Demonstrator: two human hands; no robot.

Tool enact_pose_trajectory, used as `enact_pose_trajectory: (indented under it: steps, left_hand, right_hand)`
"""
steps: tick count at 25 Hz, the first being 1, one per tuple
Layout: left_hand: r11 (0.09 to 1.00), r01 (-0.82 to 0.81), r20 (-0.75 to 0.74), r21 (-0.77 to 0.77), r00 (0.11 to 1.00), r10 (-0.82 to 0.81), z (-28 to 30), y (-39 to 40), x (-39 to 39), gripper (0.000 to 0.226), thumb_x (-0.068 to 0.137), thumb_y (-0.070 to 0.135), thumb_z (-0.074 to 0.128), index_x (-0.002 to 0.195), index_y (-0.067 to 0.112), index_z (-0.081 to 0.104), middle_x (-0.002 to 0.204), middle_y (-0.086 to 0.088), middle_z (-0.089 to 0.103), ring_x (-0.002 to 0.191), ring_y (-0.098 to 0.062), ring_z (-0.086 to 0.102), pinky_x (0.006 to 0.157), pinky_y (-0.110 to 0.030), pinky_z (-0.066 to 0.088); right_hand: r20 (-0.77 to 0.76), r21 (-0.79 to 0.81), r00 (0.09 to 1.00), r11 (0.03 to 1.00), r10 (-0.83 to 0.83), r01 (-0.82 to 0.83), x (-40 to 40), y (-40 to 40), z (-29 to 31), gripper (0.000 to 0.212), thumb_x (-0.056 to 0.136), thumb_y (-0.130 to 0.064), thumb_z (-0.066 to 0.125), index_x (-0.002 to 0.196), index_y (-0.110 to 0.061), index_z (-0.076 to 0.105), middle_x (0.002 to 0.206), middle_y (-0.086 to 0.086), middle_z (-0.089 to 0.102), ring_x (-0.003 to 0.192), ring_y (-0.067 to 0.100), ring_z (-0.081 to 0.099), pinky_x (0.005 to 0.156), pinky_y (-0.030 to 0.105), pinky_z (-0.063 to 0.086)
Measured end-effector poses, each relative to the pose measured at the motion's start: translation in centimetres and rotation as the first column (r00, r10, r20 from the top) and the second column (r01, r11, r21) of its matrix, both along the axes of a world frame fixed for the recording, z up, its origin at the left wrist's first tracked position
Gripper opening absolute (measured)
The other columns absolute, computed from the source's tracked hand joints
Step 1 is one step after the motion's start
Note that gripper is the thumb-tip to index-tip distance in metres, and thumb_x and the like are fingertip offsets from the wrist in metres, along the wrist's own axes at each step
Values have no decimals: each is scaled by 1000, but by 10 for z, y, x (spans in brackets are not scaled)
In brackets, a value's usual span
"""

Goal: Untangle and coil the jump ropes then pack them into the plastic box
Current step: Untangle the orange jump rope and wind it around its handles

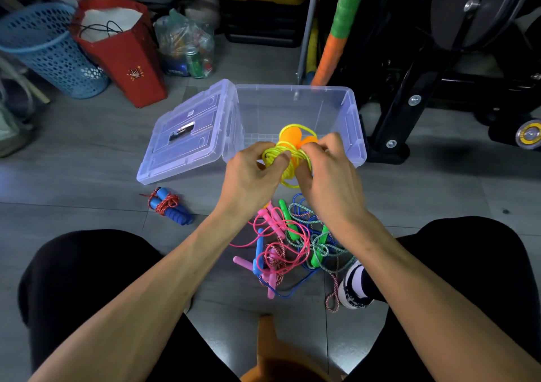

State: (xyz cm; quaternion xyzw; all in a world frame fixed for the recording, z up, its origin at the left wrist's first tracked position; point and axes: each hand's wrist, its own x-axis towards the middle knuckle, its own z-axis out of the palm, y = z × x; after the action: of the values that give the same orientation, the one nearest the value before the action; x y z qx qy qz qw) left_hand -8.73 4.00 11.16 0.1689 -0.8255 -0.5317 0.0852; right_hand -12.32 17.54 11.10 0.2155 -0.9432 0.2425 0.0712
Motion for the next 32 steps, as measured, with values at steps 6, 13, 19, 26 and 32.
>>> enact_pose_trajectory:
  steps: [6, 13, 19, 26, 32]
  left_hand:
    - [998, 40, -14, -51, 999, -41, 0, -2, 0, 12, 90, 31, 63, 83, 23, 68, 59, 2, 61, 47, -17, 50, 48, -28, 43]
    - [996, 87, 39, -28, 996, -86, 4, -14, 0, 17, 92, 28, 62, 75, 34, 63, 57, 7, 58, 46, -11, 52, 46, -22, 42]
    - [981, 182, 45, 69, 982, -186, 16, -23, 1, 8, 93, 20, 63, 88, 19, 68, 64, -3, 60, 43, -13, 50, 45, -28, 46]
    - [988, 139, 132, 66, 980, -147, 12, -23, -6, 18, 94, 29, 61, 93, 13, 70, 80, -22, 67, 51, -25, 58, 49, -36, 51]
    - [992, 125, 151, 22, 980, -127, 5, -22, -7, 20, 93, 31, 60, 93, 14, 70, 80, -16, 69, 54, -25, 63, 55, -36, 53]
  right_hand:
    - [208, -53, 977, 998, 36, -25, -9, 0, -12, 20, 90, -7, 44, 105, 2, 55, 117, 14, 38, 112, 29, 35, 95, 33, 35]
    - [441, -263, 883, 964, 163, -47, -15, 9, -7, 14, 95, -10, 53, 102, -18, 63, 142, 2, 29, 136, 15, 22, 106, 23, 22]
    - [554, -438, 754, 894, 353, -96, -12, 16, 3, 33, 92, -22, 60, 85, -54, 65, 137, -10, 32, 136, 13, 34, 117, 41, 27]
    - [25, -185, 997, 980, 77, -71, -1, 12, -5, 12, 88, -17, 64, 98, -18, 72, 133, 10, 43, 128, 29, 34, 102, 24, 23]
    - [21, -249, 1000, 969, 9, -3, 1, 4, -13, 14, 84, -17, 65, 95, -13, 74, 119, 10, 48, 115, 27, 39, 94, 22, 26]
